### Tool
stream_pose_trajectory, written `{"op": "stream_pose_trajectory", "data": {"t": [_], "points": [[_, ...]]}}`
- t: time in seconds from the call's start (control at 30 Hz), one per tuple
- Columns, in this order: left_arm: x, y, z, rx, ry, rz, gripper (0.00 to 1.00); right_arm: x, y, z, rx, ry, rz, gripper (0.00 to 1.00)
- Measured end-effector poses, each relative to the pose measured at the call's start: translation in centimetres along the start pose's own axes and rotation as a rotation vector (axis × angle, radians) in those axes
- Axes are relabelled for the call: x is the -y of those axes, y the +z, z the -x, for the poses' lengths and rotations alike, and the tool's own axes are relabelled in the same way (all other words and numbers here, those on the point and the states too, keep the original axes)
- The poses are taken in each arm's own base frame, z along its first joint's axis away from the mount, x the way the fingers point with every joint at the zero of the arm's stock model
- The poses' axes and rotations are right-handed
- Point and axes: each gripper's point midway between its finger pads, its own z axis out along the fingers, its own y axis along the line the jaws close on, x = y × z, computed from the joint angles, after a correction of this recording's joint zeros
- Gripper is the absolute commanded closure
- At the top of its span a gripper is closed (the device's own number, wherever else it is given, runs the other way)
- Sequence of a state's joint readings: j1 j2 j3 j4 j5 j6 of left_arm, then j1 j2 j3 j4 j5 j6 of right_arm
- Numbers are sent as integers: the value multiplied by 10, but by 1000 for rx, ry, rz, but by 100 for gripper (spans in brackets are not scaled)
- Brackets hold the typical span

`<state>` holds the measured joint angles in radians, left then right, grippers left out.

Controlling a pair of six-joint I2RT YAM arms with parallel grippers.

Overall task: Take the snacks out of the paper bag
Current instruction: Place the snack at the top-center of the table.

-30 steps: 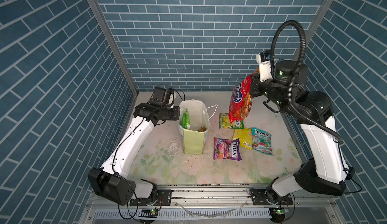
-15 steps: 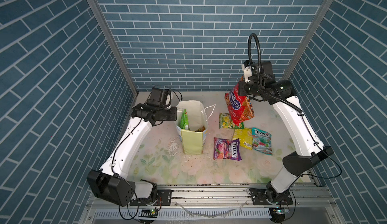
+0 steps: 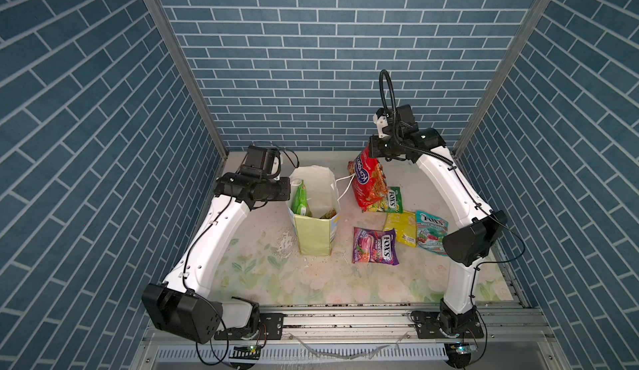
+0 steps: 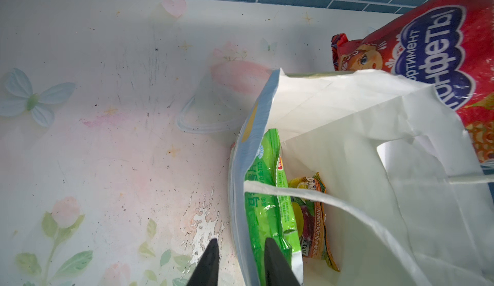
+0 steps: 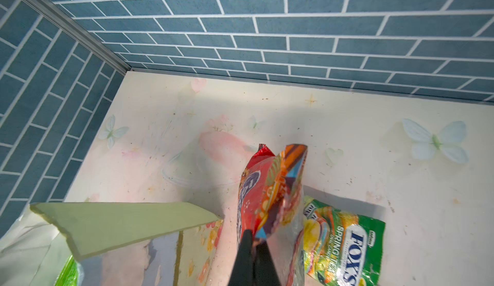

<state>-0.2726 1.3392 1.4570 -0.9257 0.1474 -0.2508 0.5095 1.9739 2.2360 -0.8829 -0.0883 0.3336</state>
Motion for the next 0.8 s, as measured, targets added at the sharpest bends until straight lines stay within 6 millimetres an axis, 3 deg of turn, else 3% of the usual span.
{"op": "stream_pose_trajectory", "data": {"t": [0.33, 0.67, 0.8], "points": [[2, 2, 0, -5, -1, -11, 69, -17, 58, -5, -58, 145, 130, 100], [3, 11, 1, -17, -4, -17, 69, -35, 83, 1, -38, 296, 260, 100], [3, 11, 1, -17, -5, -18, 69, -26, 108, -19, -65, 363, 252, 100]]}}
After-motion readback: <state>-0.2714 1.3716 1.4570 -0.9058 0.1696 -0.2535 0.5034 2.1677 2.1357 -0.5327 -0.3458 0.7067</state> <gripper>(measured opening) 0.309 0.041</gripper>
